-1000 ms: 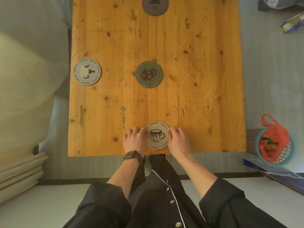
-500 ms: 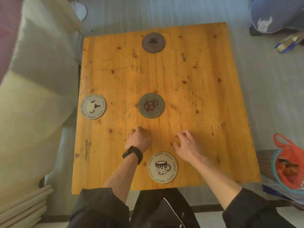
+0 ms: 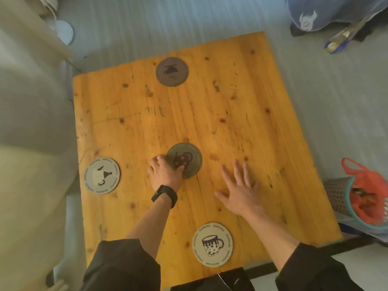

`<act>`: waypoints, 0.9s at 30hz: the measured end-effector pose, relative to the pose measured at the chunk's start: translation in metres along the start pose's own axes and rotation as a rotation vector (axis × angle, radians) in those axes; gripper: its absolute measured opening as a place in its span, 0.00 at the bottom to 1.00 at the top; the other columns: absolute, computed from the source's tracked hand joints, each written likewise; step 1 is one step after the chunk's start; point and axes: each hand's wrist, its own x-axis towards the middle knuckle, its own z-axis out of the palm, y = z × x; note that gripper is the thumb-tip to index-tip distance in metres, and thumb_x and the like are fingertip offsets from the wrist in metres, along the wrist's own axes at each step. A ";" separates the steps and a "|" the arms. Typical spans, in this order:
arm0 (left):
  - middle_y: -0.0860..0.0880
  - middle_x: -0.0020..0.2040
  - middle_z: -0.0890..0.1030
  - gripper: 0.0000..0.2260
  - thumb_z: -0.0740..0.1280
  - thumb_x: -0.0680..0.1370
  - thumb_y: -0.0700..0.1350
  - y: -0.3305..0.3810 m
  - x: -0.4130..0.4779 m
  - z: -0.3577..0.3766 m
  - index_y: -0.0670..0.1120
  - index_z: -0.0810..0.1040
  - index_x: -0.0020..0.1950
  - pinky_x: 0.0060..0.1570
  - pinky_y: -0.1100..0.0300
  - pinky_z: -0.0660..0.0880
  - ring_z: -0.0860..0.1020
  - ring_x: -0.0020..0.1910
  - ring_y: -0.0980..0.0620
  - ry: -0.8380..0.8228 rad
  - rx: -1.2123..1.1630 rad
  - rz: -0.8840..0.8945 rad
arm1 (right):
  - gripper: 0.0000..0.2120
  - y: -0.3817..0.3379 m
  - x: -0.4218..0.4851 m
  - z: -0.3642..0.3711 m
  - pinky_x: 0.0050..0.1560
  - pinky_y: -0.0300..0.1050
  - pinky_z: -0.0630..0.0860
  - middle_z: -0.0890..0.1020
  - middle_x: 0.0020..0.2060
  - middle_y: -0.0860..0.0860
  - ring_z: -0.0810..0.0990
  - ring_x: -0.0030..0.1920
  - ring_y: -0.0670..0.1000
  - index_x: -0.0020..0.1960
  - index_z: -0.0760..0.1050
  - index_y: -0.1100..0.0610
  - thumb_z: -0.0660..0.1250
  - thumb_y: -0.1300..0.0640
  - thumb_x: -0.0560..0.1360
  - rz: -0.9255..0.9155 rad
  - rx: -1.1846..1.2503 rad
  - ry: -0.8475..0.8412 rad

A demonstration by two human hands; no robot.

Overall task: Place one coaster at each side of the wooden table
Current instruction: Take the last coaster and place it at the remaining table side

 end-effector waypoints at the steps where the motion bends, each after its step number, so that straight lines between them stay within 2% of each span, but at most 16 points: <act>1: 0.44 0.68 0.68 0.28 0.73 0.72 0.52 0.004 0.000 -0.002 0.45 0.68 0.67 0.64 0.46 0.70 0.68 0.65 0.39 -0.011 -0.038 -0.010 | 0.42 -0.001 -0.001 -0.001 0.69 0.76 0.37 0.18 0.71 0.47 0.19 0.72 0.58 0.73 0.22 0.35 0.53 0.29 0.77 0.005 0.005 -0.008; 3: 0.45 0.62 0.74 0.19 0.69 0.76 0.45 0.013 -0.001 -0.009 0.47 0.67 0.64 0.55 0.47 0.75 0.74 0.57 0.40 -0.034 -0.116 -0.002 | 0.42 -0.003 -0.004 -0.005 0.70 0.75 0.37 0.18 0.72 0.48 0.19 0.72 0.58 0.73 0.23 0.35 0.53 0.30 0.77 0.013 0.012 -0.027; 5: 0.48 0.54 0.77 0.13 0.63 0.79 0.42 0.019 -0.004 -0.015 0.49 0.66 0.63 0.43 0.53 0.76 0.77 0.47 0.44 -0.097 -0.226 0.003 | 0.42 -0.004 -0.005 -0.011 0.72 0.75 0.39 0.20 0.73 0.48 0.20 0.73 0.58 0.75 0.26 0.35 0.56 0.34 0.78 0.015 0.029 -0.049; 8: 0.49 0.52 0.79 0.11 0.65 0.79 0.43 0.022 -0.011 -0.024 0.52 0.68 0.59 0.44 0.52 0.79 0.80 0.46 0.46 -0.223 -0.418 -0.076 | 0.40 -0.007 -0.012 -0.028 0.76 0.70 0.47 0.27 0.77 0.48 0.26 0.76 0.57 0.79 0.36 0.38 0.60 0.40 0.80 0.024 0.147 -0.073; 11: 0.45 0.52 0.82 0.11 0.68 0.77 0.41 0.028 -0.028 -0.032 0.51 0.70 0.56 0.47 0.48 0.82 0.81 0.43 0.47 -0.304 -0.598 -0.159 | 0.34 -0.012 -0.032 -0.046 0.77 0.57 0.56 0.47 0.82 0.49 0.48 0.81 0.56 0.81 0.51 0.45 0.62 0.42 0.80 0.091 0.580 -0.072; 14: 0.43 0.50 0.83 0.12 0.69 0.77 0.39 0.040 -0.058 -0.035 0.48 0.72 0.57 0.42 0.52 0.79 0.81 0.44 0.46 -0.387 -0.691 -0.146 | 0.30 -0.011 -0.066 -0.052 0.71 0.53 0.67 0.66 0.76 0.50 0.67 0.74 0.54 0.77 0.62 0.50 0.63 0.40 0.79 0.217 1.035 -0.017; 18: 0.42 0.48 0.84 0.10 0.70 0.77 0.38 0.053 -0.108 -0.025 0.49 0.72 0.53 0.36 0.55 0.78 0.82 0.43 0.45 -0.515 -0.756 -0.118 | 0.29 0.012 -0.119 -0.038 0.61 0.50 0.78 0.75 0.68 0.49 0.78 0.63 0.50 0.74 0.68 0.52 0.67 0.41 0.77 0.407 1.474 0.049; 20: 0.42 0.45 0.83 0.10 0.69 0.77 0.37 0.062 -0.135 -0.014 0.48 0.72 0.52 0.35 0.55 0.77 0.79 0.37 0.47 -0.595 -0.792 -0.130 | 0.27 0.028 -0.145 -0.028 0.52 0.46 0.80 0.77 0.66 0.50 0.81 0.59 0.49 0.71 0.70 0.51 0.68 0.41 0.76 0.490 1.588 0.082; 22: 0.44 0.40 0.81 0.10 0.69 0.77 0.36 0.075 -0.162 0.000 0.46 0.71 0.53 0.34 0.55 0.77 0.76 0.31 0.50 -0.671 -0.810 -0.135 | 0.26 0.046 -0.168 -0.022 0.47 0.45 0.80 0.79 0.63 0.50 0.82 0.56 0.49 0.69 0.70 0.49 0.69 0.41 0.75 0.556 1.676 0.096; 25: 0.46 0.38 0.81 0.10 0.69 0.77 0.37 0.100 -0.199 0.025 0.47 0.70 0.53 0.38 0.55 0.77 0.75 0.29 0.53 -0.767 -0.771 -0.113 | 0.15 0.080 -0.196 -0.025 0.54 0.51 0.79 0.83 0.55 0.50 0.83 0.52 0.50 0.63 0.74 0.51 0.69 0.48 0.78 0.591 1.792 0.164; 27: 0.47 0.38 0.81 0.10 0.69 0.77 0.37 0.119 -0.219 0.041 0.46 0.70 0.53 0.39 0.54 0.77 0.75 0.26 0.55 -0.806 -0.738 -0.096 | 0.11 0.107 -0.210 -0.028 0.52 0.52 0.78 0.84 0.50 0.53 0.83 0.47 0.53 0.61 0.76 0.55 0.70 0.56 0.79 0.618 1.846 0.279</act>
